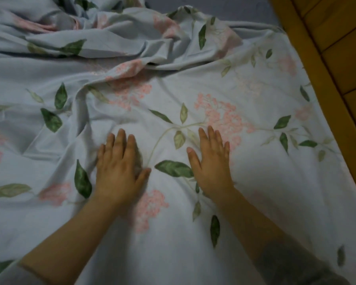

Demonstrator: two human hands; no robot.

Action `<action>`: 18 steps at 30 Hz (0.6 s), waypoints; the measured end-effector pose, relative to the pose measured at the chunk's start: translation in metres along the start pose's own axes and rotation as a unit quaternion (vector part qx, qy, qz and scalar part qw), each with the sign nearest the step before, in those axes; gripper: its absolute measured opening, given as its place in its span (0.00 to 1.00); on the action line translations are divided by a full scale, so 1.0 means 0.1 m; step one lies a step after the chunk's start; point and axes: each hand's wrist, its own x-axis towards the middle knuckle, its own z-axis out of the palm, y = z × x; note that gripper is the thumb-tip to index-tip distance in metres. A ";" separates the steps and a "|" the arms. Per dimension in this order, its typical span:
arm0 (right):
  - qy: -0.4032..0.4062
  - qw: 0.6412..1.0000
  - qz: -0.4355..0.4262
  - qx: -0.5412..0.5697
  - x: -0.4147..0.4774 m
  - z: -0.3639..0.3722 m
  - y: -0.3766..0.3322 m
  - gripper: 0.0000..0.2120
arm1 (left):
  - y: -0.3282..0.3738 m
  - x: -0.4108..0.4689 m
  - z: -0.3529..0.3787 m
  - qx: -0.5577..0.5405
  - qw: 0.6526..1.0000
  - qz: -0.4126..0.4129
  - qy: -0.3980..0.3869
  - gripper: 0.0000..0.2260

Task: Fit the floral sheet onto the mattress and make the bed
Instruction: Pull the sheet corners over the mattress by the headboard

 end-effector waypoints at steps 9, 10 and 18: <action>-0.109 0.991 -0.034 -0.065 -1.18 0.34 -0.15 0.36 | -0.38 -0.72 -0.07 0.046 0.968 -0.210 -0.128 0.44; -0.117 0.990 -0.051 -0.054 -1.28 0.36 -0.19 0.35 | -0.33 -0.73 -0.09 0.045 0.971 -0.207 -0.112 0.44; -0.106 0.991 -0.030 -0.071 -1.89 0.25 -0.15 0.33 | 0.02 -1.31 0.03 0.044 0.986 0.050 -0.156 0.39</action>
